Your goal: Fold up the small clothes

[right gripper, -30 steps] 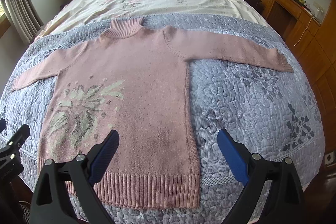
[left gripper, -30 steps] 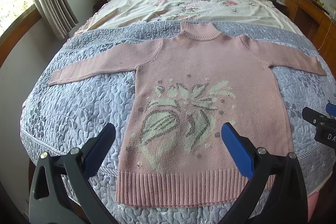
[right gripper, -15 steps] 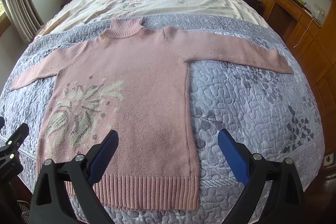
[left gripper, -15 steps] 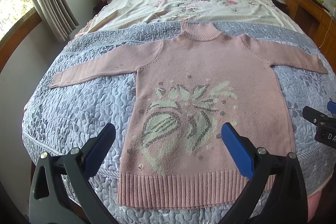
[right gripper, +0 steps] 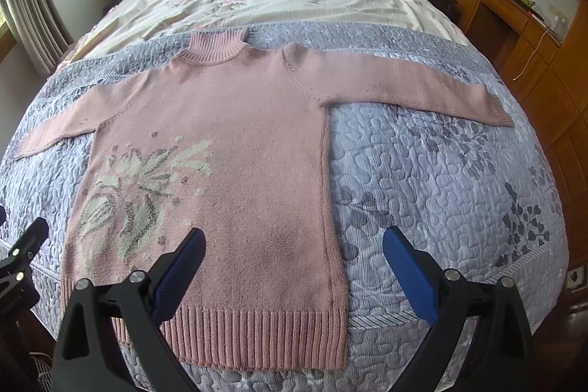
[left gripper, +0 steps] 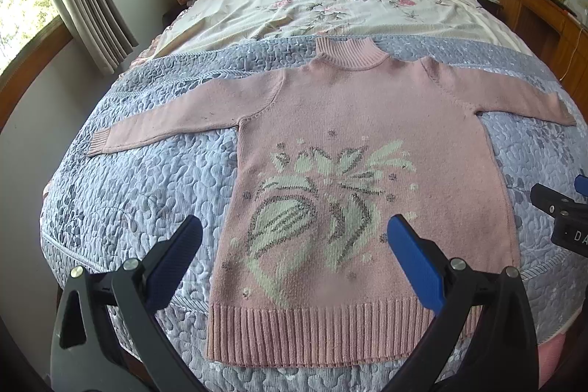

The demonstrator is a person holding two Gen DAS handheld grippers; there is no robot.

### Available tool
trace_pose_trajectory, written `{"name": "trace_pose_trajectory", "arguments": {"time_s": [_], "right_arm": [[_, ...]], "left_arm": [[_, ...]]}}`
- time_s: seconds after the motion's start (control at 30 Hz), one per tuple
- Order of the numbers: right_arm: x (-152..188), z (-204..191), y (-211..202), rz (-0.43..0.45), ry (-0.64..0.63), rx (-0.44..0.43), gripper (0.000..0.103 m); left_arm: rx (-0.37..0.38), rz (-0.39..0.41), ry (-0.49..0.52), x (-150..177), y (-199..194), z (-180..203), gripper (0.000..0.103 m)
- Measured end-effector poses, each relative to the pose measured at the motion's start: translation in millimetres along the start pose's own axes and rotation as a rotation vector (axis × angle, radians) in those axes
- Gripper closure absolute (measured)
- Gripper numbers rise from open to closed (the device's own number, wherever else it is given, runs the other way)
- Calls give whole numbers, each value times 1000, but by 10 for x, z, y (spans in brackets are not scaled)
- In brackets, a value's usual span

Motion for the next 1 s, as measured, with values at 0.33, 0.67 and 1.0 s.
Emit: {"name": "trace_pose_trajectory", "arguments": {"time_s": [0.33,0.67,1.0], "right_arm": [[-4,19,10,4,4,-1,6],[-20,42,-25,18,6,7,5],[-16,46,-21,17,7,8,5]], "left_arm": [[-10,-1,1,-2,5,9,3],[-15,2,7,-12,-18,22,3],[-21,4,8,-22,-23,29,3]]}}
Point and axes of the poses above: each gripper's, at about its wrist camera, not at the fingertips, and y roughly the way its jaws point, z to its right, x to its underside, the point moved 6 cm from there along y, roughly the way its jaws point, and after that the axes turned 14 degrees about x, right-handed, at the moved point
